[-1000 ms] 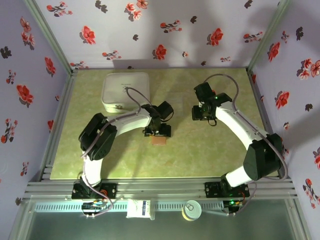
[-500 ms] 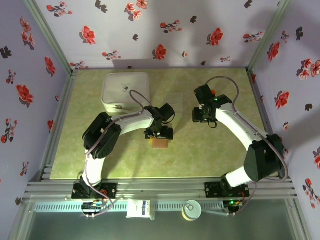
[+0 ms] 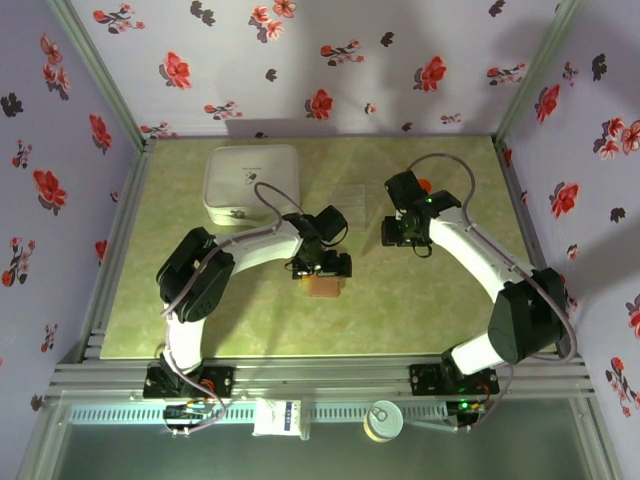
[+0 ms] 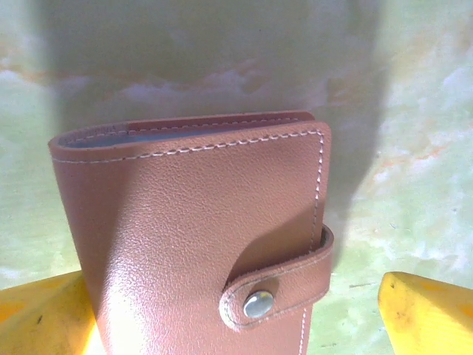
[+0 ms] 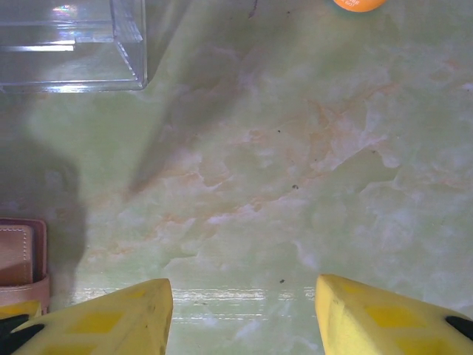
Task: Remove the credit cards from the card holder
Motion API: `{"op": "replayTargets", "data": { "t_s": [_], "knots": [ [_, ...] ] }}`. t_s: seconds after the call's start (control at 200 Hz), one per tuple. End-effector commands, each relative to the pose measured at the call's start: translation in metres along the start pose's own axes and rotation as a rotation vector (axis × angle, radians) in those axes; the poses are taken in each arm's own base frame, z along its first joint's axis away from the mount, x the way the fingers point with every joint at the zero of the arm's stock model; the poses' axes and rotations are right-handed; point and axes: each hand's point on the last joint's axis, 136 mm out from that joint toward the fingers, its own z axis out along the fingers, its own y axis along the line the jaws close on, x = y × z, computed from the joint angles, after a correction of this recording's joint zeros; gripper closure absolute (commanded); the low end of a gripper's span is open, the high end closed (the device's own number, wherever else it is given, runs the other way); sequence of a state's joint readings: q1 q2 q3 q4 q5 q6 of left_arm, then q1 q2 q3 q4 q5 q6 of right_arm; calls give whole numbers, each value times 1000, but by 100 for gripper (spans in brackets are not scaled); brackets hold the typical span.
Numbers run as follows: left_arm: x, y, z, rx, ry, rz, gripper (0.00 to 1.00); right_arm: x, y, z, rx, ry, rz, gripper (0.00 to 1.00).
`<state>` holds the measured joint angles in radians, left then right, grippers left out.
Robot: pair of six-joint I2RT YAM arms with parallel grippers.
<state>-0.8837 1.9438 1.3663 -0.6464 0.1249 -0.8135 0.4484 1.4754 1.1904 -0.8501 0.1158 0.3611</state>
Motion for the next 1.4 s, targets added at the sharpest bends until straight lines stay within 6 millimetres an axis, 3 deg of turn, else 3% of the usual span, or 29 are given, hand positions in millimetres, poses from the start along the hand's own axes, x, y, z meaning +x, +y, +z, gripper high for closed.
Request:
{"op": "replayTargets", "data": {
  "t_s": [0.0, 0.335, 0.6, 0.765, 1.0, 1.395],
  "knots": [
    [5, -10, -12, 58, -5, -19, 5, -3, 8, -2, -16, -5, 16, 45],
    [17, -14, -12, 128, 12, -65, 7, -1, 25, -5, -59, -16, 13, 46],
    [9, -6, -33, 135, -72, -63, 7, 13, 57, -9, -158, -8, 48, 47],
    [3, 8, -48, 150, -136, -67, 8, 25, 79, -7, -193, 4, 58, 50],
    [0, 44, -62, 180, -218, -145, 14, 47, 106, 5, -194, 35, 56, 55],
    [0, 99, -88, 225, -351, -214, 24, 78, 150, 43, -144, 131, 3, 61]
  ]
}}
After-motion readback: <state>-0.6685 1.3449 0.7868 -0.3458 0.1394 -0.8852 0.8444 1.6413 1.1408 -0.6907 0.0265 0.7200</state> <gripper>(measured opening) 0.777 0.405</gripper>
